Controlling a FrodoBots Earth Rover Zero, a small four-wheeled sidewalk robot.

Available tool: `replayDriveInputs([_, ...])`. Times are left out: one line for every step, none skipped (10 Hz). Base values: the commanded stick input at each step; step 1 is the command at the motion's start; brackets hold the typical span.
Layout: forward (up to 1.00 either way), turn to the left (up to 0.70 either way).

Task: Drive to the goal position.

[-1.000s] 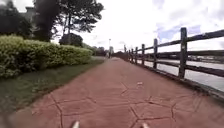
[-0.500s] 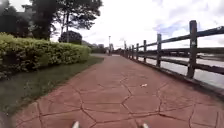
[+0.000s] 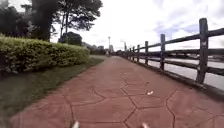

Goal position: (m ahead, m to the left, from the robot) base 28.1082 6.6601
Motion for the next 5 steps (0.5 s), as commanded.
replayDriveInputs([0.7, -0.35])
replayDriveInputs([0.7, -0.35])
replayDriveInputs([0.7, -0.24])
replayDriveInputs([0.7, 0.0])
replayDriveInputs([0.7, 0.0])
